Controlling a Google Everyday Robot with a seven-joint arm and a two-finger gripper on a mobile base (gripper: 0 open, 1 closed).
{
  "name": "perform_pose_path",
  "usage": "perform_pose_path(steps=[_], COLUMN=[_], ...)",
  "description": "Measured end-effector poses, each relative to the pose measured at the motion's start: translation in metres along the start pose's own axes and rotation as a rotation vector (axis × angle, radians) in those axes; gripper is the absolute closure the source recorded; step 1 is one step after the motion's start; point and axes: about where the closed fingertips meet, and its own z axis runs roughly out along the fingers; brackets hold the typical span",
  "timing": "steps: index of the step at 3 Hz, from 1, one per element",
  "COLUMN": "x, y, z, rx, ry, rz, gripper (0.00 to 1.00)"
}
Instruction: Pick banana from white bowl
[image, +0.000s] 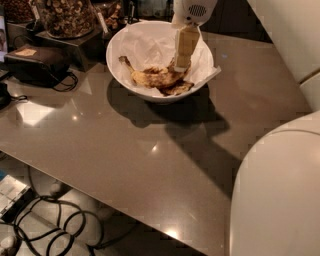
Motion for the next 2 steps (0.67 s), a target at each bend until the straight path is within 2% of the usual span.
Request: perform_pose_path(steps=[1, 2], x=[-0.001, -0.001], y=[0.002, 0.004], z=[0.013, 0.025], rx=[-0.023, -0.051], ry=[0.011, 0.016], rz=[0.004, 0.007], gripper=[0.29, 0.29])
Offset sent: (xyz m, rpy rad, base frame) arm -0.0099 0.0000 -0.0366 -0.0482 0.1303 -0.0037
